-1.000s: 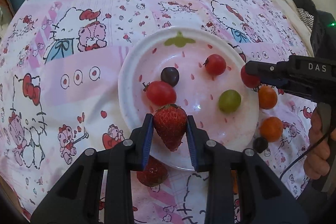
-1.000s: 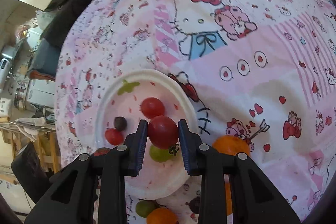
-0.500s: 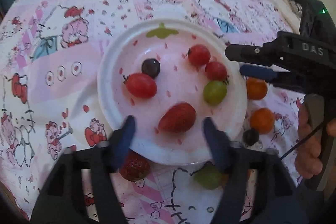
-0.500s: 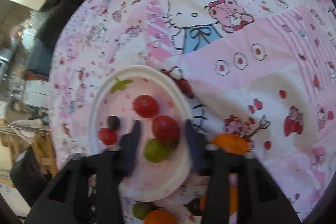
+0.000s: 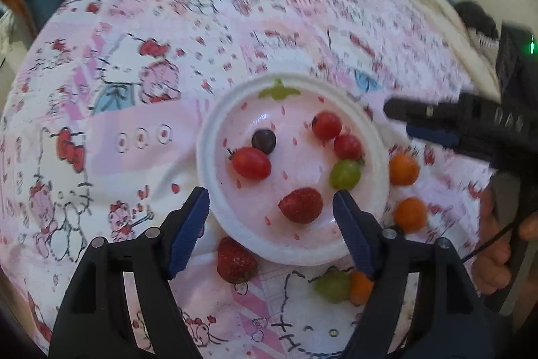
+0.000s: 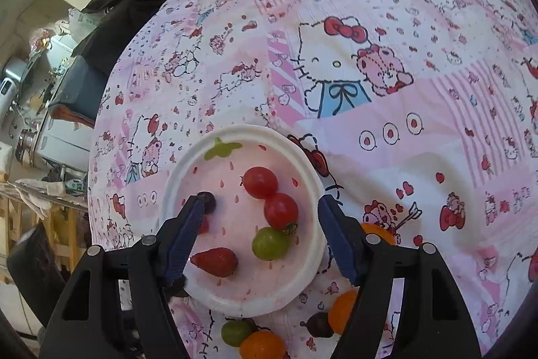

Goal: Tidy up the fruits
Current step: 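Open both grippers to drop the strawberry and red tomato onto the plate, then lift both grippers away from the plate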

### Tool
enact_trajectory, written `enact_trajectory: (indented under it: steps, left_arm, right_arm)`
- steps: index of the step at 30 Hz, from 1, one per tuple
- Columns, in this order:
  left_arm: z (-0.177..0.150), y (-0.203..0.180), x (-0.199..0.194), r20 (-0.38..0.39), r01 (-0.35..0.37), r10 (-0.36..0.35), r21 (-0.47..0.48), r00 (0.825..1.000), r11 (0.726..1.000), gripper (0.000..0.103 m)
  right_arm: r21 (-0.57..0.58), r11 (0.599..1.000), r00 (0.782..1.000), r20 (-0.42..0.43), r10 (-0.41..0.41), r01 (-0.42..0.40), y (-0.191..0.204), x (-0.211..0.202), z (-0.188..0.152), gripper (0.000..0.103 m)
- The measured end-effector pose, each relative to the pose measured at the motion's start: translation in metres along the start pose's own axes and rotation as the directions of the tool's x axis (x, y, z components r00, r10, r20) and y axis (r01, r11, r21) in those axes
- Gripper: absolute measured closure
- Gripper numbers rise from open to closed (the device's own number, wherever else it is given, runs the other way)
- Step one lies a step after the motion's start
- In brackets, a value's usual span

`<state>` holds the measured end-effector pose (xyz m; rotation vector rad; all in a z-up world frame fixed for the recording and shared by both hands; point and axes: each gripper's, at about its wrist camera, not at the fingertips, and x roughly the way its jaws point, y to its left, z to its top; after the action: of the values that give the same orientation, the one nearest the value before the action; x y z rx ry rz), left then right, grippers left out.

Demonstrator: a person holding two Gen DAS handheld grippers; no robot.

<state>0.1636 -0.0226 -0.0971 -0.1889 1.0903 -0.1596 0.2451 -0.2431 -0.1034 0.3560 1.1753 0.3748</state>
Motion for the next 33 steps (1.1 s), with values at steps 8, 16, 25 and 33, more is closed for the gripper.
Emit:
enact_trajectory:
  steps: [8,16,25,33]
  left_arm:
    - [-0.006,0.013,-0.038,0.053,-0.041,0.044,-0.042,0.998,0.998,0.030]
    - [-0.029,0.045,-0.060,0.074,-0.077,0.091,-0.170,0.993,0.982,0.030]
    - [-0.053,0.044,-0.025,-0.016,-0.079,0.078,-0.126,0.997,0.989,0.030]
    - [-0.067,0.012,0.020,-0.091,-0.088,0.091,0.037,0.992,0.995,0.043]
  right_arm:
    - [0.014,1.000,0.997,0.080,-0.016,0.015,0.003,-0.044,-0.022,0.030]
    - [0.052,0.998,0.992,0.118,-0.044,0.039,-0.004,-0.079,-0.052,0.030]
    - [0.135,0.988,0.991,0.109,-0.083,0.068,-0.024,-0.094,-0.078,0.030]
    - [0.120,0.987,0.990,0.069,-0.120,0.111,-0.035,-0.085,-0.084,0.030]
